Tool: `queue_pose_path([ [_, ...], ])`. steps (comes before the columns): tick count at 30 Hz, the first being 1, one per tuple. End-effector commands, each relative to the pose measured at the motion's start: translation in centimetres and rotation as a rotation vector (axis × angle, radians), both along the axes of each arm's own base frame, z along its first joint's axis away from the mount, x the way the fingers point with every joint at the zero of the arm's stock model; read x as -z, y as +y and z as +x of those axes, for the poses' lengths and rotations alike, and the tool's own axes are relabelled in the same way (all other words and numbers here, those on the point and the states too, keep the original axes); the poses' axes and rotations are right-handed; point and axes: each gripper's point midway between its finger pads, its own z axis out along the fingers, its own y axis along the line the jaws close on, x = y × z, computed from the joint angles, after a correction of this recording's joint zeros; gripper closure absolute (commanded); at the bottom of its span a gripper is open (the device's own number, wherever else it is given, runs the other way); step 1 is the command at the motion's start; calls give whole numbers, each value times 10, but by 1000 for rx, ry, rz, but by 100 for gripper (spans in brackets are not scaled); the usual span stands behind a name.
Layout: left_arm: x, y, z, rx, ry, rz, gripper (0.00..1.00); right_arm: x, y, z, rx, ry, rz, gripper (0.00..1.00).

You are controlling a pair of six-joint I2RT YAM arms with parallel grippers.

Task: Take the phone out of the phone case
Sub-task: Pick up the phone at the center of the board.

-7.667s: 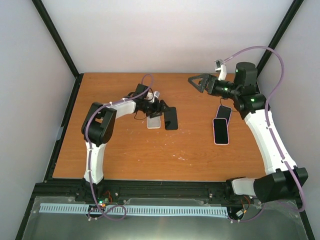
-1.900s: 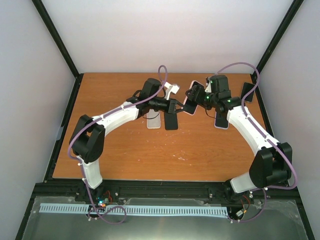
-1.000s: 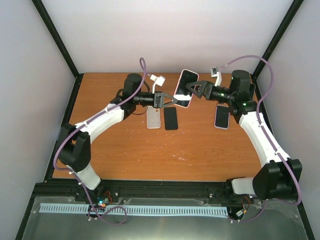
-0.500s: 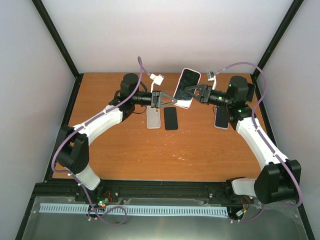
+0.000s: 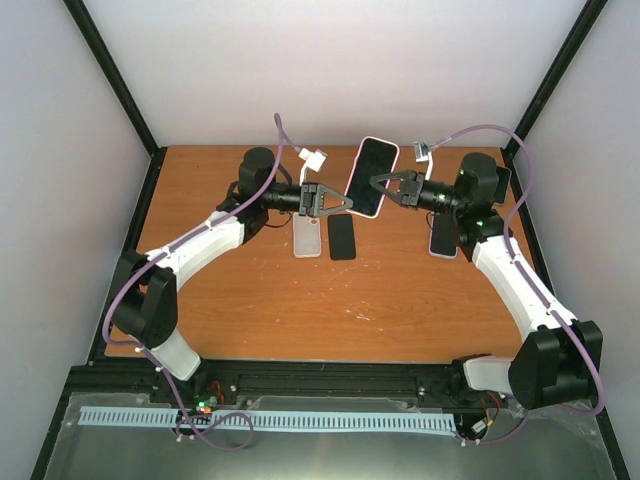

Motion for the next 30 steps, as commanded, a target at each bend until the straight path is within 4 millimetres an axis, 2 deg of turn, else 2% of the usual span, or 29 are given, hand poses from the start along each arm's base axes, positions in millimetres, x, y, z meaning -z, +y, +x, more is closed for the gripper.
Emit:
queue_pose_path([
  [1, -24, 9, -9, 3, -120, -37, 72, -22, -4, -5, 16, -60, 29, 91],
  [3, -25, 16, -4, -20, -132, -35, 59, -27, -8, -4, 22, -68, 40, 93],
  [6, -30, 24, -1, -37, -168, -32, 52, -37, -10, -8, 12, -91, 58, 97],
  [16, -31, 28, -12, 19, -200, -52, 52, -56, -8, -23, -63, -175, 99, 97],
  [30, -32, 22, -15, 41, -188, -57, 53, -48, -7, -25, -77, -193, 93, 97],
])
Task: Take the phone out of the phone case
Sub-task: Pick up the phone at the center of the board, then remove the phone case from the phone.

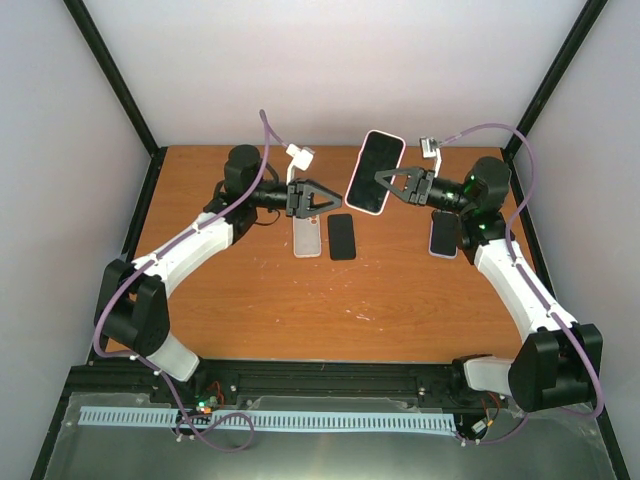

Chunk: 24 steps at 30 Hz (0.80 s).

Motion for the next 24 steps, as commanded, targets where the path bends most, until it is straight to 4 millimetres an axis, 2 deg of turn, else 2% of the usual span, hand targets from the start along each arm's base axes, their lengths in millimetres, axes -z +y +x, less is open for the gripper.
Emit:
queue_pose_path([
  [1, -16, -3, -7, 27, -58, -28, 53, -19, -2, -12, -9, -112, 12, 97],
  [11, -8, -10, -3, 10, -35, -14, 57, -19, -1, -12, -14, -109, 16, 97],
  [16, -3, -11, 2, -11, -13, -4, 65, -20, 0, -13, -16, -111, 18, 97],
  [24, -8, -10, -5, 37, -15, -26, 60, -18, 0, -13, -13, -108, 10, 97],
])
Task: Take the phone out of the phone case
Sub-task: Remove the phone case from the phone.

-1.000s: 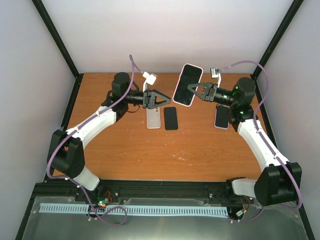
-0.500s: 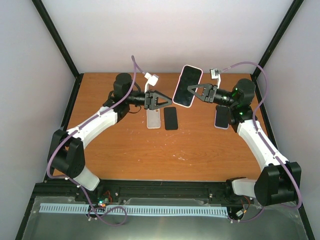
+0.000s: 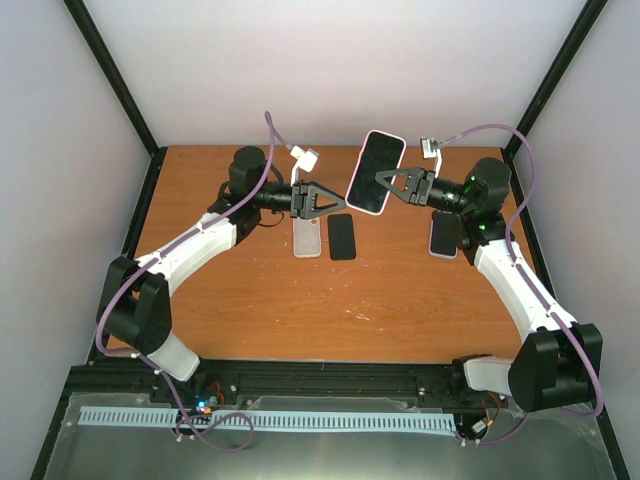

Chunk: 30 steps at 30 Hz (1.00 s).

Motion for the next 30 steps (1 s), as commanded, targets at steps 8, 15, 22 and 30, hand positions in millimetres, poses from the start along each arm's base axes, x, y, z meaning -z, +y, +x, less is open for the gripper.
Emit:
queue_pose_path([
  [8, -15, -1, -8, 54, -21, -53, 62, -17, 0, -13, -10, -102, 3, 97],
  [15, -9, -4, 1, 11, -13, -32, 65, -19, 2, -14, -15, -101, 9, 97],
  [22, 2, -8, 14, -44, 36, -4, 77, -24, 3, -16, -27, -108, 23, 97],
  [30, 22, -10, 28, -106, 77, 37, 87, -31, 3, -24, -56, -124, 51, 97],
])
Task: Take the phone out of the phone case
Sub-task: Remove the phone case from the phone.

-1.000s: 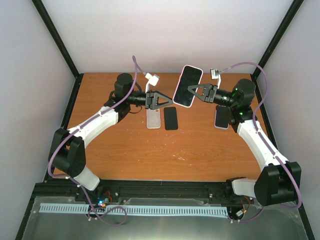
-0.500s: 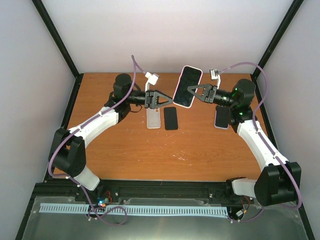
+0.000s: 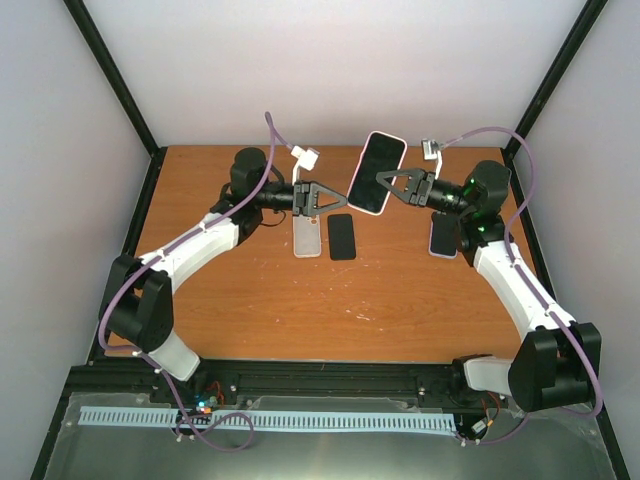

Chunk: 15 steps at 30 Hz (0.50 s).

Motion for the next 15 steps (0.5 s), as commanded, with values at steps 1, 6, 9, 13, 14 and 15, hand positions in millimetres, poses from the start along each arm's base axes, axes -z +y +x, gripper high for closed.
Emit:
queue_pose_path([
  [1, 20, -7, 20, -79, 40, 48, 87, -34, 4, -27, -74, -131, 47, 97],
  [6, 20, -8, 22, -82, 44, 49, 88, -33, 7, -30, -90, -131, 49, 97],
  [9, 20, -8, 23, -84, 44, 49, 88, -34, 9, -33, -104, -133, 57, 97],
  [13, 23, -9, 25, -88, 56, 54, 88, -36, 12, -38, -130, -142, 68, 97],
  [14, 23, -9, 26, -89, 60, 54, 88, -36, 14, -40, -138, -144, 71, 97],
  [15, 24, -9, 26, -88, 62, 54, 88, -37, 14, -42, -146, -149, 78, 97],
])
